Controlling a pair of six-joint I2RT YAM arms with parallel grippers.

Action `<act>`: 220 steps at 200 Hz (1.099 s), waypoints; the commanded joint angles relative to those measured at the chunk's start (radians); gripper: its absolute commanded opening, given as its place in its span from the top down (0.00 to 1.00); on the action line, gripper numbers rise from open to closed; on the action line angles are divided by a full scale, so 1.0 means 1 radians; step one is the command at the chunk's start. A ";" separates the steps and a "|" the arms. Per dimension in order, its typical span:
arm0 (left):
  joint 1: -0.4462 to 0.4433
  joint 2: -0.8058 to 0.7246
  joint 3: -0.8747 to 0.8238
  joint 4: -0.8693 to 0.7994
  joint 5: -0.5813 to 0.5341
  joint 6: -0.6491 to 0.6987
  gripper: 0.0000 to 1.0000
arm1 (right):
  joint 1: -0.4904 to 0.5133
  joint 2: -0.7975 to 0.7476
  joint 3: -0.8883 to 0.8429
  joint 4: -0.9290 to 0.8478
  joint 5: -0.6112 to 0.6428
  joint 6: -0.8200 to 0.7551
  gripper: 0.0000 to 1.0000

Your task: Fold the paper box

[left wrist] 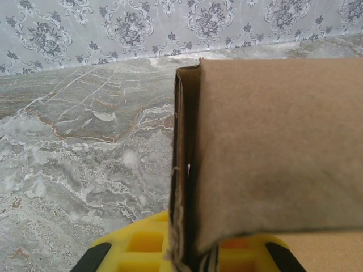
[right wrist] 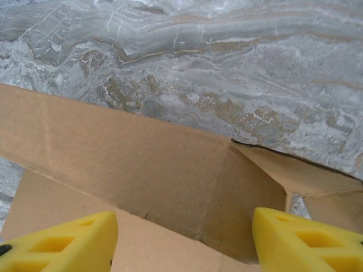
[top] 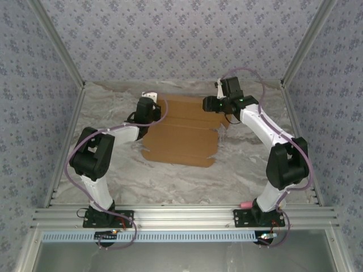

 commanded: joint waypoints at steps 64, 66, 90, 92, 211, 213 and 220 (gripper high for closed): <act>0.004 -0.039 -0.014 0.028 0.005 -0.016 1.00 | -0.045 -0.002 -0.117 0.276 -0.191 0.232 0.38; 0.004 -0.039 -0.014 0.027 0.005 -0.016 1.00 | -0.046 -0.002 -0.119 0.284 -0.196 0.235 0.39; 0.004 -0.041 -0.021 0.030 0.009 -0.016 1.00 | -0.047 0.002 -0.151 0.371 -0.233 0.262 0.41; 0.004 -0.040 -0.021 0.030 0.009 -0.016 1.00 | -0.047 0.002 -0.155 0.383 -0.237 0.264 0.41; 0.003 -0.054 -0.035 0.028 0.011 -0.022 1.00 | -0.096 -0.054 -0.318 0.612 -0.352 0.248 0.43; 0.003 -0.055 -0.034 0.027 0.010 -0.022 1.00 | -0.098 -0.054 -0.318 0.608 -0.351 0.247 0.43; 0.003 -0.056 -0.035 0.026 0.010 -0.022 1.00 | -0.098 -0.058 -0.318 0.592 -0.344 0.241 0.42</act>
